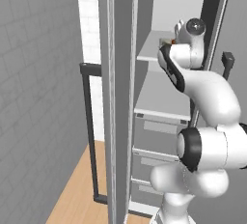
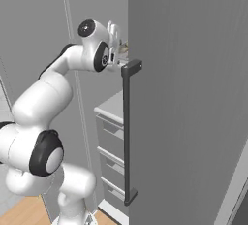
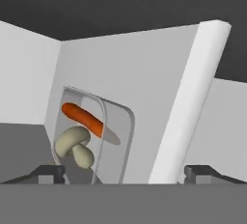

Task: Take the meat container that has the chicken drumstick and place it on the second highest rack of the freezer. Then take the vegetable container that has the carrot and mushroom and place it on the highest rack of the freezer.

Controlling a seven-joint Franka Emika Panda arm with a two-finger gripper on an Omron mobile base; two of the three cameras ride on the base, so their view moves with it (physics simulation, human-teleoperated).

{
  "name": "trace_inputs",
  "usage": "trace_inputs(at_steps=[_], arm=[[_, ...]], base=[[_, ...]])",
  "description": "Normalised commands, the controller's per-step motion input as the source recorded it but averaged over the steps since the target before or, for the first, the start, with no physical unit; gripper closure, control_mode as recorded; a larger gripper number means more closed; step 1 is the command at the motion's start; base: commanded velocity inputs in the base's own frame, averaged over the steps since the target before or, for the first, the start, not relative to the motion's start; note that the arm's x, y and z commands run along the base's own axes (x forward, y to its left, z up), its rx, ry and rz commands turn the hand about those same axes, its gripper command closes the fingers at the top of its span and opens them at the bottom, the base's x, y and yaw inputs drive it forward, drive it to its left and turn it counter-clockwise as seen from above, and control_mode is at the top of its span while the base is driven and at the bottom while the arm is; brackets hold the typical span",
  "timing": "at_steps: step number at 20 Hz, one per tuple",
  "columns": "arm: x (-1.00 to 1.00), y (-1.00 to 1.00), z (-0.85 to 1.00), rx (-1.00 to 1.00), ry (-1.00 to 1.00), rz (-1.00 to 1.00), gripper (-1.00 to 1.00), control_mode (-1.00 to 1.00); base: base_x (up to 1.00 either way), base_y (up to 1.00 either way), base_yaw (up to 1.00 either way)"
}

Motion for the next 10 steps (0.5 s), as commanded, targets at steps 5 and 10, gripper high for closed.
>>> trace_inputs(at_steps=[5,10], arm=[[-0.97,0.05,0.82,0.02,0.04,0.00,-1.00,-1.00],[-1.00,0.28,0.05,0.01,0.09,-0.02,-1.00,-1.00]], base=[[0.00,0.00,0.00],[0.00,0.00,0.00]])
